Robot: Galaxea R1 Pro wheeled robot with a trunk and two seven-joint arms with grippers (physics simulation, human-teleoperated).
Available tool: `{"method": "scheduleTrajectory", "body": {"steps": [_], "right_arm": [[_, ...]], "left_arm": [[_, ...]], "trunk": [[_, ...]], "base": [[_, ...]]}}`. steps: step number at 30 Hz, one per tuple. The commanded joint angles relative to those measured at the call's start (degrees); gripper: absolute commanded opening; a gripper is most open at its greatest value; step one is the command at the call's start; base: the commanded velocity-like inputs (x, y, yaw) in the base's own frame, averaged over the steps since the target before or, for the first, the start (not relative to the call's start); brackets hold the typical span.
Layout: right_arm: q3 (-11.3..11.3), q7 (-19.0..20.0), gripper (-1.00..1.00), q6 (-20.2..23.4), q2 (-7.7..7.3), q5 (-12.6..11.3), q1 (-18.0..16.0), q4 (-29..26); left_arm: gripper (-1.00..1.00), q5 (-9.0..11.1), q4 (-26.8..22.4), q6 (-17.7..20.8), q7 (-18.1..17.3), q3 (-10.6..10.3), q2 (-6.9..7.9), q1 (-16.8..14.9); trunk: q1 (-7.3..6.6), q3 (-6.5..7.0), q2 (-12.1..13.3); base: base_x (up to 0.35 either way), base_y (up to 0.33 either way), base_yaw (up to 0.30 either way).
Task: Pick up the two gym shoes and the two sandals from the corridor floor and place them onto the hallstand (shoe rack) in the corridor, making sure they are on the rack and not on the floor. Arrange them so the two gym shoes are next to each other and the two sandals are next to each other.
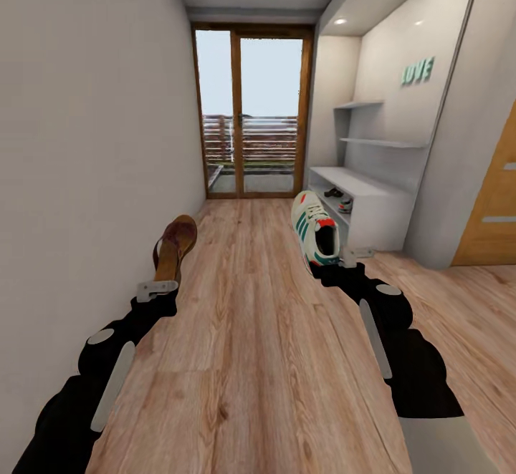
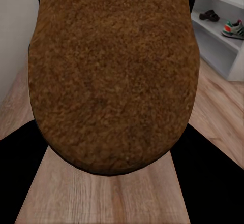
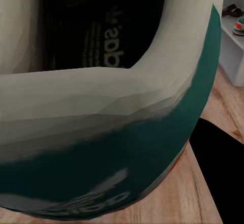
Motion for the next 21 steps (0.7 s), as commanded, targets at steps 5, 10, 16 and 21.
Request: {"method": "scheduleTrajectory", "body": {"steps": [5,10,16,21], "right_arm": [[0.0,0.1,-1.00,0.3,0.03,0.0,0.0,-0.1],[0.0,0.1,-1.00,0.3,0.03,0.0,-0.1,-0.1],[0.0,0.1,-1.00,0.3,0.03,0.0,0.0,-0.1],[0.0,0.1,-1.00,0.3,0.03,0.0,0.0,-0.1]], "left_arm": [[-1.00,0.3,-0.1,0.3,0.0,0.0,0.03,0.0],[-1.00,0.4,-0.1,0.3,0.0,0.0,0.03,0.0],[-1.00,0.4,-0.1,0.3,0.0,0.0,0.03,0.0],[-1.00,0.4,-0.1,0.3,0.0,0.0,0.03,0.0]], "trunk": [[0.02,-0.06,0.0],[0.02,-0.06,0.0],[0.02,-0.06,0.0],[0.02,-0.06,0.0]], "base": [[0.344,0.105,0.000],[0.344,0.105,0.000],[0.344,0.098,0.000],[0.344,0.084,0.000]]}}
